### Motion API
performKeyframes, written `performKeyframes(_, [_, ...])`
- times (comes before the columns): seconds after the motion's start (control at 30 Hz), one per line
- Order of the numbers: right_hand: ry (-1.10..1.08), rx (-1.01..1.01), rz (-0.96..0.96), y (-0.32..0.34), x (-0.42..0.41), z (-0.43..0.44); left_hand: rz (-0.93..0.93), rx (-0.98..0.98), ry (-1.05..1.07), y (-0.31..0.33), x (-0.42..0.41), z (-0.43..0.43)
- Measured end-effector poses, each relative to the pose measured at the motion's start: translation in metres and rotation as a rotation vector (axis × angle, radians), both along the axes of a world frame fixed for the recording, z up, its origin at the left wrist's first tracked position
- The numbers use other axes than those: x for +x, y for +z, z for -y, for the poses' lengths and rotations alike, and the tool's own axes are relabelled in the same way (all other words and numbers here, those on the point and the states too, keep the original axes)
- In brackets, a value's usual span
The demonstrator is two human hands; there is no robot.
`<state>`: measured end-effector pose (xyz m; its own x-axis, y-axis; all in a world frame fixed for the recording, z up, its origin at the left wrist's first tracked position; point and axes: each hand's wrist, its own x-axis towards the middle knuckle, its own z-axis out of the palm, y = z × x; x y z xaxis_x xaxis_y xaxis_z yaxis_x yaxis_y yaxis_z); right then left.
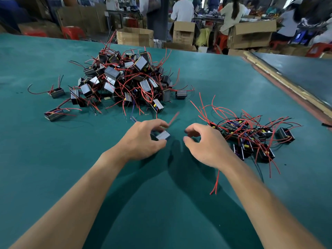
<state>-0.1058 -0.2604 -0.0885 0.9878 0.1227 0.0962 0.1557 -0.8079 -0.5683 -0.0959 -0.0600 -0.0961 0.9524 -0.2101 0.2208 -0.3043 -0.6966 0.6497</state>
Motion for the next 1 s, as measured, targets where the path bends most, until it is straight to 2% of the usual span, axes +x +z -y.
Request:
performKeyframes(0.07, [0.046,0.009,0.005,-0.002,-0.001,-0.001,-0.058,-0.085,-0.095,0.002,-0.004,0.004])
performKeyframes(0.2, [0.127,0.051,0.01,-0.004,-0.001,-0.004,-0.083,-0.052,-0.194,0.006,-0.01,0.005])
performKeyframes(0.37, [0.118,0.129,0.105,-0.001,-0.001,-0.005,-0.035,-0.252,-0.05,0.012,-0.009,0.009])
performKeyframes(0.53, [0.099,0.063,0.081,0.001,-0.003,-0.002,0.016,-0.072,0.204,0.005,0.007,0.033])
performKeyframes(0.63, [0.019,0.021,0.087,0.003,-0.002,0.003,-0.055,0.115,0.281,0.01,0.032,0.036])
performKeyframes(0.8, [-0.084,0.104,0.213,0.005,-0.003,0.002,-0.182,0.369,0.327,0.009,0.059,0.043])
performKeyframes(0.9, [-0.132,0.128,0.336,0.005,-0.005,0.0,-0.141,0.349,0.406,0.008,0.06,0.043])
performKeyframes(1.0, [-0.146,0.126,0.511,0.01,-0.009,-0.004,-0.1,0.241,0.441,0.006,0.053,0.037])
